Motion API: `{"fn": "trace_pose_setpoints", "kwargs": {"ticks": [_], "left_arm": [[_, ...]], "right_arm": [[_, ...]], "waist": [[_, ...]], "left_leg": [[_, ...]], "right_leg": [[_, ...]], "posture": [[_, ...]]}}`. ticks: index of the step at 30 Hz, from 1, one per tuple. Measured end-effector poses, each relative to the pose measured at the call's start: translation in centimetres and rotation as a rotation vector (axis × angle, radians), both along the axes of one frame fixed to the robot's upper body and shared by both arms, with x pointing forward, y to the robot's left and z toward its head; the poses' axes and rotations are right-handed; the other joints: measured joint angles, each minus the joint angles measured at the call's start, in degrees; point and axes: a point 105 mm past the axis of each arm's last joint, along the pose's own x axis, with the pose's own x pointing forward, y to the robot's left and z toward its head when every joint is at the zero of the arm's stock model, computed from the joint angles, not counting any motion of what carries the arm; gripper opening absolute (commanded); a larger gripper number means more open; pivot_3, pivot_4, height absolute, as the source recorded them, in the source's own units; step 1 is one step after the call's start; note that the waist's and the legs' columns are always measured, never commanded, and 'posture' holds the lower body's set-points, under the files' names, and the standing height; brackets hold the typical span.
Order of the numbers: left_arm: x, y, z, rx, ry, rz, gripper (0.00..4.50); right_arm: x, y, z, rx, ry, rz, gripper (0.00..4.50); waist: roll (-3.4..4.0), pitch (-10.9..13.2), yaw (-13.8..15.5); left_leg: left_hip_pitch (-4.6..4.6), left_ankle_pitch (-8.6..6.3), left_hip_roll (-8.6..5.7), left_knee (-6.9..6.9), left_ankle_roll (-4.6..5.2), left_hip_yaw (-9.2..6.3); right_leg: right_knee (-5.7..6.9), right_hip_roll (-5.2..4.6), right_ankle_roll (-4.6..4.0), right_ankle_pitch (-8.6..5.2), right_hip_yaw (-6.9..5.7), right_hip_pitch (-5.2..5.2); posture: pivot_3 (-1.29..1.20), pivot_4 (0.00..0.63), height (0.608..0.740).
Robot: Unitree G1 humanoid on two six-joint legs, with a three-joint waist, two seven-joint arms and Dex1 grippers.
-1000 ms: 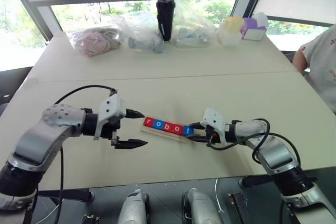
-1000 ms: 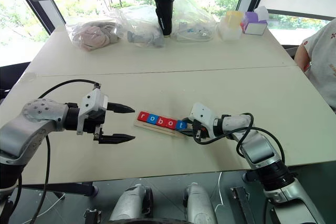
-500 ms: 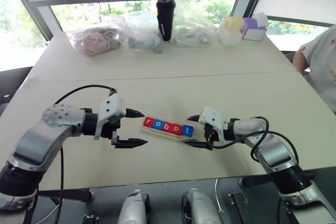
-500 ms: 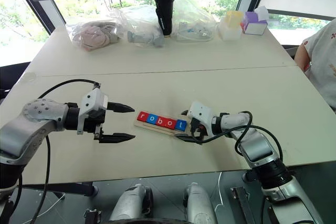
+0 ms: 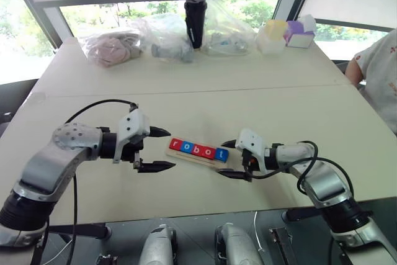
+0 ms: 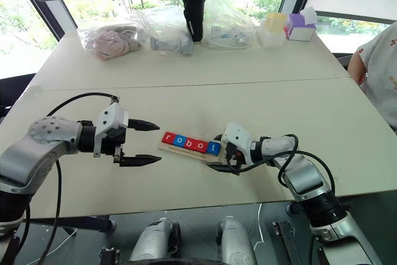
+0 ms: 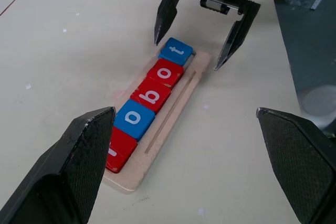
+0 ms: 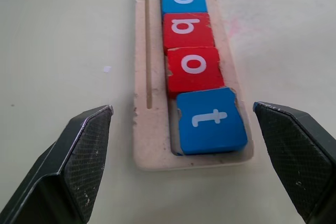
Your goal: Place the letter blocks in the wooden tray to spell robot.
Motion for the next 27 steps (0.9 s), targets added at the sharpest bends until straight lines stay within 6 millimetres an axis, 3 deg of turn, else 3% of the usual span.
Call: {"fn": "trace_pose_setpoints", "kwargs": {"ticks": [8, 17, 19, 24, 27], "left_arm": [[0.3, 0.3, -0.2, 0.004, 0.005, 0.016, 4.5], [0.4, 0.4, -0.2, 0.006, -0.006, 0.023, 4.5], [0.6, 0.7, 0.0, -0.003, -0.013, 0.045, 4.5], [0.6, 3.2, 0.4, -0.045, 0.032, 0.173, 4.5], [0.1, 5.2, -0.9, -0.061, 0.086, 0.28, 4.5]], "right_arm": [[-0.7, 0.4, 0.0, 0.017, 0.032, 0.019, 4.45], [-0.3, 0.1, 0.3, 0.023, 0.01, -0.017, 4.45], [0.6, -0.8, 1.7, 0.065, -0.026, -0.078, 4.45], [1.2, -4.4, 8.8, 0.214, -0.192, -0.271, 4.45], [-0.4, -5.5, 9.0, 0.256, -0.167, -0.362, 4.45]], "waist": [[0.0, 0.0, 0.03], [0.0, 0.0, 0.01], [0.0, 0.0, 0.04], [0.01, 0.0, 0.04], [0.01, 0.0, 0.05]], "left_leg": [[0.0, 0.0, 0.0, 0.0, 0.0, 0.0], [0.0, 0.0, 0.0, -0.01, 0.0, -0.01], [-0.02, 0.0, 0.01, 0.0, 0.0, -0.01], [-0.11, 0.0, 0.03, -0.09, 0.0, -0.04], [-0.11, -0.01, 0.05, -0.19, -0.01, -0.06]], "right_leg": [[0.0, 0.0, 0.0, 0.0, 0.0, 0.0], [-0.01, 0.0, 0.0, 0.0, 0.0, -0.01], [-0.01, -0.01, 0.0, 0.0, 0.0, -0.03], [-0.02, -0.01, 0.01, 0.0, -0.02, -0.13], [-0.03, -0.01, 0.03, -0.01, -0.04, -0.15]], "posture": [[0.0, 0.15, 0.74], [0.0, 0.15, 0.74], [0.0, 0.15, 0.74], [0.0, 0.15, 0.74], [0.0, 0.15, 0.74]]}}
